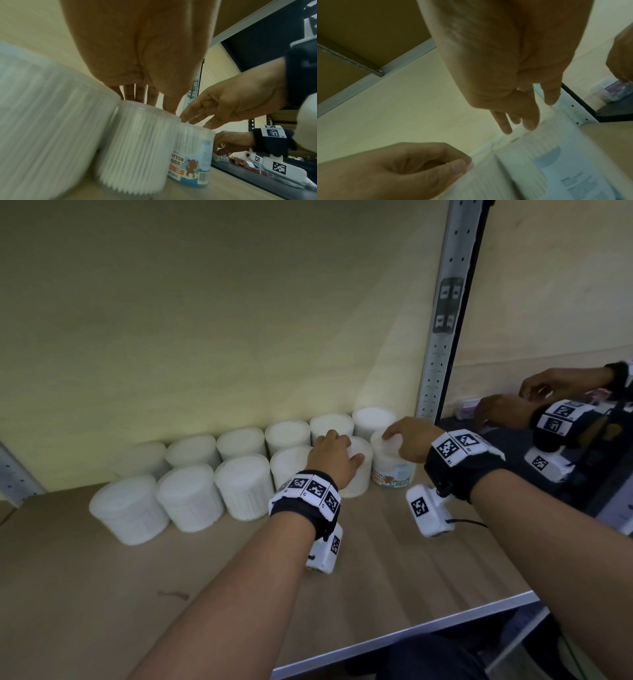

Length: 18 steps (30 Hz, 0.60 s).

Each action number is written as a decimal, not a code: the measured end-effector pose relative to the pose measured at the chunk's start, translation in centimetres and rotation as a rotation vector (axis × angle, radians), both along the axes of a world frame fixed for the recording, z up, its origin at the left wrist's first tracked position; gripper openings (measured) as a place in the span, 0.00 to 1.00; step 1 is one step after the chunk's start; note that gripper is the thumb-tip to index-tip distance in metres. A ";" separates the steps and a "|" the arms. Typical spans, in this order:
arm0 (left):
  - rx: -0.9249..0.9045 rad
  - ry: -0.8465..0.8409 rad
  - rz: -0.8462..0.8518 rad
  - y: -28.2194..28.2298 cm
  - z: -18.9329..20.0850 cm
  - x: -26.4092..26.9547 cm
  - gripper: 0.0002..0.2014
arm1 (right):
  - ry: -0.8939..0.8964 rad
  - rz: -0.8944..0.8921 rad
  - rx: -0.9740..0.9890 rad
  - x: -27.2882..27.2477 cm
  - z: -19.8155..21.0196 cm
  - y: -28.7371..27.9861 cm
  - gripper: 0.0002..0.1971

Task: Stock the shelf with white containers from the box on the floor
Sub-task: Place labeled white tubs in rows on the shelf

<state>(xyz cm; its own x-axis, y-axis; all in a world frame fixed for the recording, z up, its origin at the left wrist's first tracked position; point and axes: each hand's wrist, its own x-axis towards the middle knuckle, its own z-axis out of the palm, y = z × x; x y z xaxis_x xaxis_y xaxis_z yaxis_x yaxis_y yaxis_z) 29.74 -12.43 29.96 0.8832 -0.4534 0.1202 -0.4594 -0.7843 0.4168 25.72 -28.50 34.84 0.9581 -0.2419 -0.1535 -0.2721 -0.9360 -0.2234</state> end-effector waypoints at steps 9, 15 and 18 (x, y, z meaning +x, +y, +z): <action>0.015 -0.003 -0.003 0.0 0.1 -0.1 0.23 | 0.012 -0.153 -0.209 1.3 -2.0 0.6 0.38; 0.012 0.000 -0.003 -0.1 0.1 -0.1 0.23 | 0.009 -0.098 -0.228 1.2 -1.4 0.4 0.34; 0.005 0.000 -0.002 0.0 0.1 0.0 0.23 | 0.042 -0.011 -0.217 0.8 -0.3 0.1 0.26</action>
